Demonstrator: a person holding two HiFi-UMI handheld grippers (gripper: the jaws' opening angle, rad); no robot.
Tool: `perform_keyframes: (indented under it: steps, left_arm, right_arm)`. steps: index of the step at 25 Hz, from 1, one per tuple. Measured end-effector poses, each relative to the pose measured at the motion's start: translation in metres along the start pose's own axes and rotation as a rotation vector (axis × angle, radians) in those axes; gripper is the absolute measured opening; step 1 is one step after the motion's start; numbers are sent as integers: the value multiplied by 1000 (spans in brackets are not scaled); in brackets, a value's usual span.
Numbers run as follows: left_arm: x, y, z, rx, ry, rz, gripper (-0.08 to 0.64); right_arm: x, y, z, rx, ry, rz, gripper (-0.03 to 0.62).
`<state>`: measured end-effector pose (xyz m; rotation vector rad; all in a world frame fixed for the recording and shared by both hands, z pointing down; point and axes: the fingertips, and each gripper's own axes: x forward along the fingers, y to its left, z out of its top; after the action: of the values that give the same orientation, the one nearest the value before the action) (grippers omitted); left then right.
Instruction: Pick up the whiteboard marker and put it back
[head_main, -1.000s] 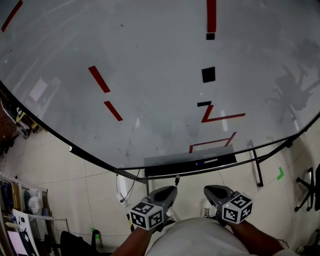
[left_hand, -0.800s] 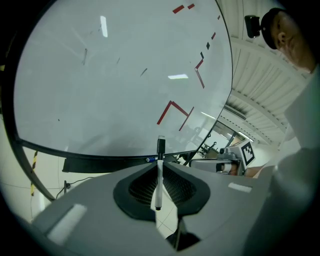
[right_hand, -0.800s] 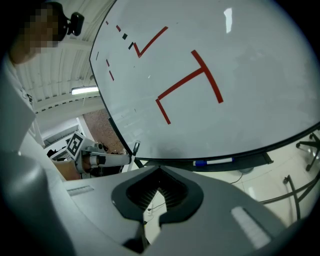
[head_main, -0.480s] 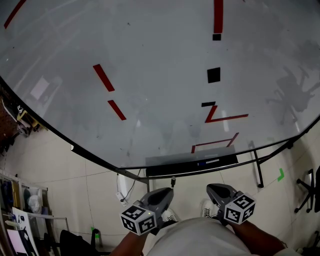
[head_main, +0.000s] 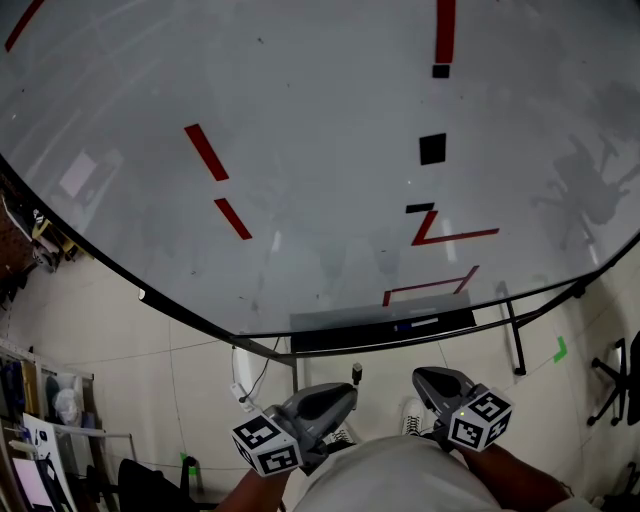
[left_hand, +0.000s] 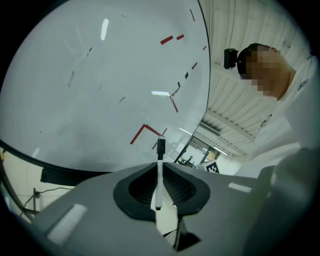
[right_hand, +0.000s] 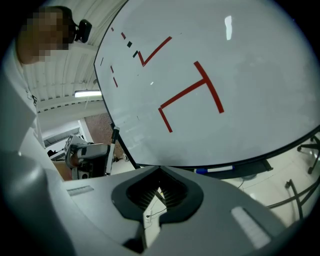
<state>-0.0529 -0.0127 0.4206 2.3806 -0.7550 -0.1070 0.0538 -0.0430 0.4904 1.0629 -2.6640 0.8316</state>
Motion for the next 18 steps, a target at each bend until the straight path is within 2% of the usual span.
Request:
perform_keyframes:
  steps: [13, 18]
  left_arm:
    - [9, 5, 0, -31, -11, -16, 51]
    - [13, 5, 3, 5, -14, -8, 55]
  right_arm:
    - [-1, -5, 0, 3, 2, -23, 2]
    - [0, -6, -2, 9, 7, -23, 2]
